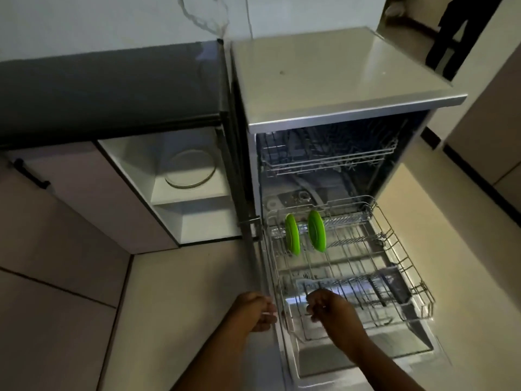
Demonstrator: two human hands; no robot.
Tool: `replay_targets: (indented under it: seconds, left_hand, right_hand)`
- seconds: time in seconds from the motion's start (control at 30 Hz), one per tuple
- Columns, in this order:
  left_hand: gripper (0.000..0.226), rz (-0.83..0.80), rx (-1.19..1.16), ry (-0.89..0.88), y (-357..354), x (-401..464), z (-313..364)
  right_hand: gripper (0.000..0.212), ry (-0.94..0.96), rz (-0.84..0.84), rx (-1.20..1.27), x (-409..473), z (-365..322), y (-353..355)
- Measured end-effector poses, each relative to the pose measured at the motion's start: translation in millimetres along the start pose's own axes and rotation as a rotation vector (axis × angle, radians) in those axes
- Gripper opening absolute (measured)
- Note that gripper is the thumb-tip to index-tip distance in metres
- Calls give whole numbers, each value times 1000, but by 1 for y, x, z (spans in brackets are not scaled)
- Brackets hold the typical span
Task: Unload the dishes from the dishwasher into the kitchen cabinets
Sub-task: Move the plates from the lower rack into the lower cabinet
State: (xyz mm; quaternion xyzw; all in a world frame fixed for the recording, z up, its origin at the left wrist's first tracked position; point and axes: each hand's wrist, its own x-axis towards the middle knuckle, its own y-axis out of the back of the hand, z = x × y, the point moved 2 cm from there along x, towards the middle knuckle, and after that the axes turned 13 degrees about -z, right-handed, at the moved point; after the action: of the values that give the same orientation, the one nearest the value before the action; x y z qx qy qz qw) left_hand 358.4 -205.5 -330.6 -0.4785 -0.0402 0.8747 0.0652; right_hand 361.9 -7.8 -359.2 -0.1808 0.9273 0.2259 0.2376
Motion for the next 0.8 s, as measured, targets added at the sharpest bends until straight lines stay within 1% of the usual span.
replay_targets:
  seconds: [0.1, 0.3, 0.4, 0.53, 0.63, 0.8]
  left_hand:
    - [25, -63, 14, -43, -37, 14, 3]
    - [23, -9, -48, -102, -64, 91, 22]
    - [23, 40, -104, -132, -61, 128, 26]
    - [27, 83, -127, -165, -59, 173, 30]
    - [24, 124, -130, -192, -57, 195, 24]
    - [25, 207, -185, -198, -55, 238, 9]
  right_hand:
    - [28, -36, 122, -40, 2, 17, 32]
    - [23, -106, 251, -84, 65, 53, 69]
    - [24, -143, 231, -75, 112, 70, 72]
    - [12, -123, 185, -82, 186, 82, 67]
    - [11, -114, 176, -45, 233, 84, 60]
    - [33, -79, 135, -144, 314, 101, 44]
